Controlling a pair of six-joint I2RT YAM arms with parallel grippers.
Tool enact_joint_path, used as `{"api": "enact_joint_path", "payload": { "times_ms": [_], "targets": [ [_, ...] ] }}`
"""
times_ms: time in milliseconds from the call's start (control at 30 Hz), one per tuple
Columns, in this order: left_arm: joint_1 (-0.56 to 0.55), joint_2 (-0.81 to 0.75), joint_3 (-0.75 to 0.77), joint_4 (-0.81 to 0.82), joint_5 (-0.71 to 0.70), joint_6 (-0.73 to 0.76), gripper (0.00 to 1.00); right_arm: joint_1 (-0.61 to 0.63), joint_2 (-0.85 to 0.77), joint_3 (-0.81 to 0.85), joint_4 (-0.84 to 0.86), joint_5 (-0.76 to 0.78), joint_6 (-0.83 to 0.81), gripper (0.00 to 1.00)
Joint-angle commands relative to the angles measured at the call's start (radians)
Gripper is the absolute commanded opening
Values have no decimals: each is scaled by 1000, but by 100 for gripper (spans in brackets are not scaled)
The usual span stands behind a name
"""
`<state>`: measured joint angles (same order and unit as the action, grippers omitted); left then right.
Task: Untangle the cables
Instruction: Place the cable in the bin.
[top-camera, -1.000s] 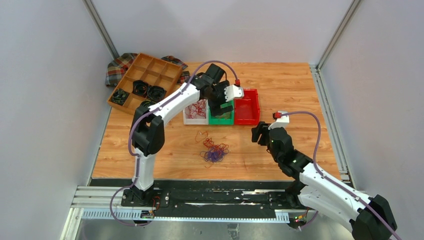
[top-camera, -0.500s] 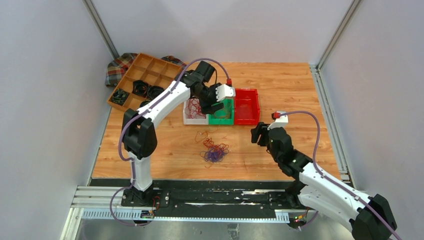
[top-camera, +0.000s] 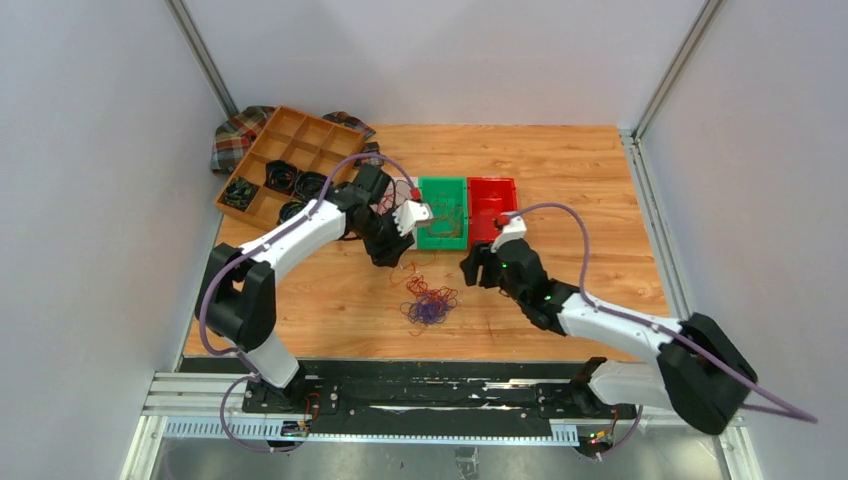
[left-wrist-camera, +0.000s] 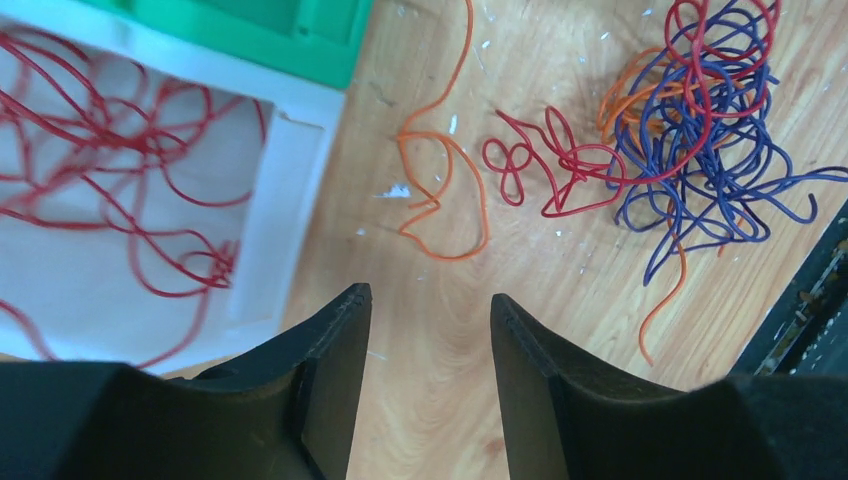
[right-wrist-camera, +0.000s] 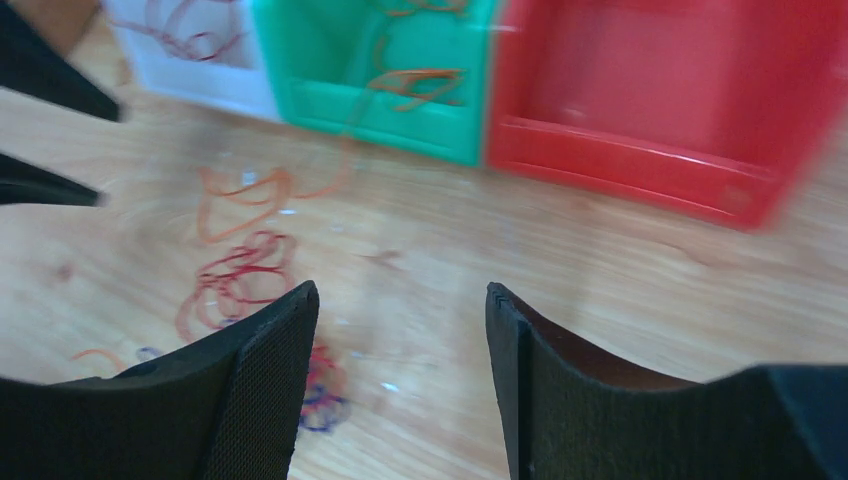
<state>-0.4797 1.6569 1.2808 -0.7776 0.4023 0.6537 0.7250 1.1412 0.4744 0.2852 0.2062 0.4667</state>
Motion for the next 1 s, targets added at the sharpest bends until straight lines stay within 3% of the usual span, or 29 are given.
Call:
{"api": "enact_joint_path", "payload": {
  "times_ms": [0,167,367,633,967],
  "targets": [
    [18,-63,-131,243,-22,-181,52,119,160,102,190,-51,-41,63],
    [42,-70,-218,376,-27,-342,53,172,354,132,307,-90,-27,61],
    [49,-69,-301,533,-23,-439,53,200,442,61,338,-95,-3,55],
    [47,2,-299,548,-8,-469,53,247,258,-135,269,-3,29,44],
    [3,48,-259,530,-49,-473,53,257,-41,-244,118,71,60,43]
  ]
}}
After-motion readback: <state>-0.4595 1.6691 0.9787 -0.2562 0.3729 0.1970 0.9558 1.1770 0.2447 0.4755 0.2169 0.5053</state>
